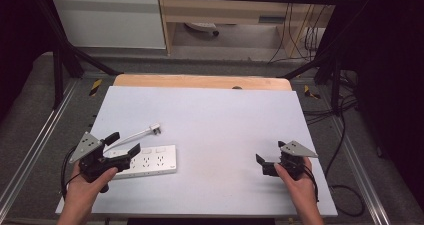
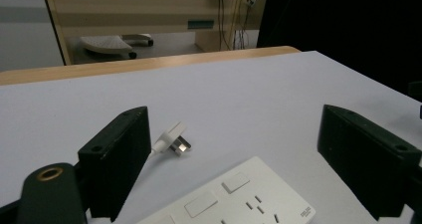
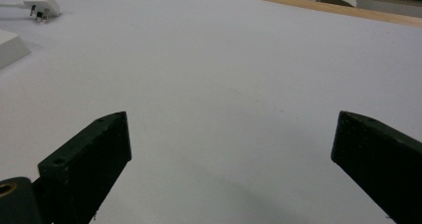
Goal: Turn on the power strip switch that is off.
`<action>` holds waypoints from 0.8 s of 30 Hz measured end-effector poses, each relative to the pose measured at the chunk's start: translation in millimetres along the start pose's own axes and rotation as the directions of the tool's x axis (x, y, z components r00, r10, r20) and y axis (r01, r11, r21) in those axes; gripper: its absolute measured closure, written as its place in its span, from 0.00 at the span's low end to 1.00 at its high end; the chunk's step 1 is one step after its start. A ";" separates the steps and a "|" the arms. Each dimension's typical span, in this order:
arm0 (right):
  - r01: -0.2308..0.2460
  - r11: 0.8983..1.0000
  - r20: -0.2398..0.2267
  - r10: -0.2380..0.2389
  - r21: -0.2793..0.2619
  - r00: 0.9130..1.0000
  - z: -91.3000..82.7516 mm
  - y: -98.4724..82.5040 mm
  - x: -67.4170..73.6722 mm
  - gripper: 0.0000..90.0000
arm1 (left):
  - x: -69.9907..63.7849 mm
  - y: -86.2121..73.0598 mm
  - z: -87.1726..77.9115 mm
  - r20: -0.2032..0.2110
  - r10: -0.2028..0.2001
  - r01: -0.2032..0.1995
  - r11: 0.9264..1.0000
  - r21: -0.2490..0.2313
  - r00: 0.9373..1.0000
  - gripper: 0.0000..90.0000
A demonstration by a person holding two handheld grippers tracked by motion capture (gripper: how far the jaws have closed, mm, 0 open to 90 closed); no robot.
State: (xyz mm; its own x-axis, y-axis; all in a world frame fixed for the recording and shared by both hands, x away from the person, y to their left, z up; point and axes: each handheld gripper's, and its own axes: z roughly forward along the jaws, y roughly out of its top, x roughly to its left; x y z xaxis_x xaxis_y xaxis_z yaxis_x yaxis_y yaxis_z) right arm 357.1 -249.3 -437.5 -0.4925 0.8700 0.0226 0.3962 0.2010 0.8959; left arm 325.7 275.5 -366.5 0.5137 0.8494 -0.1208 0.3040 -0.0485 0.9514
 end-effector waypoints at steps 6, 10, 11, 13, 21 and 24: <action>-0.002 1.000 -0.001 0.002 0.000 1.000 -0.2 0.1 -0.6 0.03 | -0.4 5.5 9.8 -0.003 0.004 -0.004 1.000 0.003 1.000 0.19; -0.003 1.000 -0.003 0.003 0.001 1.000 -0.3 0.1 -1.2 0.03 | 0.3 6.7 15.2 -0.006 0.005 -0.005 1.000 0.010 1.000 0.19; -0.003 1.000 -0.003 0.003 0.001 1.000 -0.3 0.1 -1.2 0.03 | 0.5 7.0 16.4 -0.006 0.007 -0.007 1.000 0.011 1.000 0.19; -0.008 1.000 -0.002 0.008 -0.002 1.000 -0.6 0.3 -1.1 0.03 | 0.9 7.4 18.6 -0.006 0.010 -0.010 1.000 0.014 1.000 0.20; -0.009 1.000 -0.002 0.009 -0.003 1.000 -0.7 0.4 -1.0 0.03 | 0.9 7.1 27.3 -0.009 0.016 -0.016 0.999 0.028 1.000 0.21; -0.008 1.000 -0.002 0.008 -0.003 1.000 -0.6 0.4 -1.2 0.03 | 0.7 6.5 30.6 -0.011 0.017 -0.017 0.999 0.034 1.000 0.22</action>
State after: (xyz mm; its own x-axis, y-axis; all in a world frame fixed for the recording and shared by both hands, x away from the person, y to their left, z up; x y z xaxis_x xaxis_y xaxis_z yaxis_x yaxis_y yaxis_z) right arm 357.4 -250.6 -436.9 -0.4910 0.8706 0.0307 0.3977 0.1926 0.8971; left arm 352.6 259.7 -369.0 0.5103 0.8540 -0.1012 0.3222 -0.0808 0.9432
